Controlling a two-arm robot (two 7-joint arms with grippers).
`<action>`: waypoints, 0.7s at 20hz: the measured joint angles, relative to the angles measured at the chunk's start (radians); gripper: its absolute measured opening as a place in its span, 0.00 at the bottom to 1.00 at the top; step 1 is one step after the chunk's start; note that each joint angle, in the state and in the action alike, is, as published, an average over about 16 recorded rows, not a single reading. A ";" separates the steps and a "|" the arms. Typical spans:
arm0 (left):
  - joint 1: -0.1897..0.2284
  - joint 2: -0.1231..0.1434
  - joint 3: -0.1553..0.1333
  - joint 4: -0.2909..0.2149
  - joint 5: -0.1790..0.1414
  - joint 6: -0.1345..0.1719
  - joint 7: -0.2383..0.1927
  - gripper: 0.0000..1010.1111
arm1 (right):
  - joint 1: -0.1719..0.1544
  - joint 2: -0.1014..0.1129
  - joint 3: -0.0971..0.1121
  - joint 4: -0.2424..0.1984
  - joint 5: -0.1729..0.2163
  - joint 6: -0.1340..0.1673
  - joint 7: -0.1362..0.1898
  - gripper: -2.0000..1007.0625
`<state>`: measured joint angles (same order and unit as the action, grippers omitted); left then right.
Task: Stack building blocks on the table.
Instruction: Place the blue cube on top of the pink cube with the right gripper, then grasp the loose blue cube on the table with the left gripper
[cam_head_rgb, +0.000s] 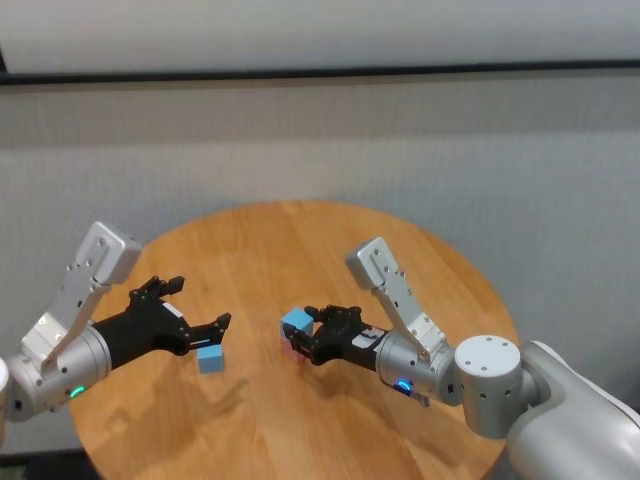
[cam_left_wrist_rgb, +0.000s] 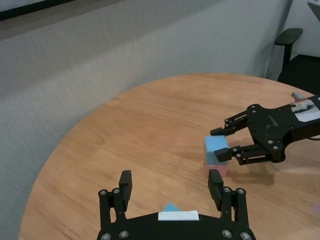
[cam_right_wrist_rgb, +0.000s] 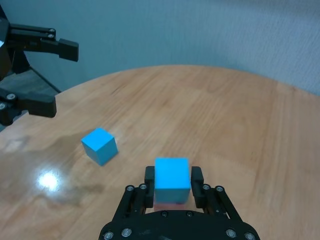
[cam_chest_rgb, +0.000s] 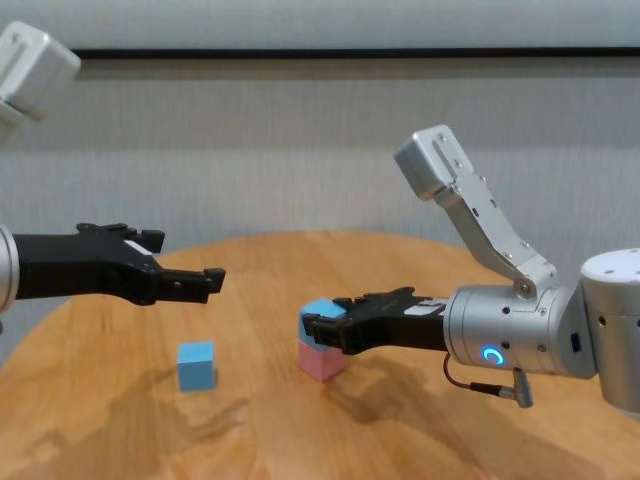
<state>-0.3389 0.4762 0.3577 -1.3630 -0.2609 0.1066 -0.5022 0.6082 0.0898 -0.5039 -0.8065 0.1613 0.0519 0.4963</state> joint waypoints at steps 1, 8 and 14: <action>0.000 0.000 0.000 0.000 0.000 0.000 0.000 0.99 | 0.000 -0.001 0.001 0.000 0.001 0.000 -0.001 0.46; 0.000 0.000 0.000 0.000 0.000 0.000 0.000 0.99 | -0.006 0.006 0.012 -0.032 0.005 0.000 -0.015 0.65; 0.000 0.000 0.000 0.000 0.000 0.000 0.000 0.99 | -0.035 0.040 0.035 -0.127 0.012 0.005 -0.041 0.83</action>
<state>-0.3389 0.4762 0.3577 -1.3631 -0.2609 0.1066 -0.5022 0.5732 0.1299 -0.4685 -0.9338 0.1734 0.0566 0.4553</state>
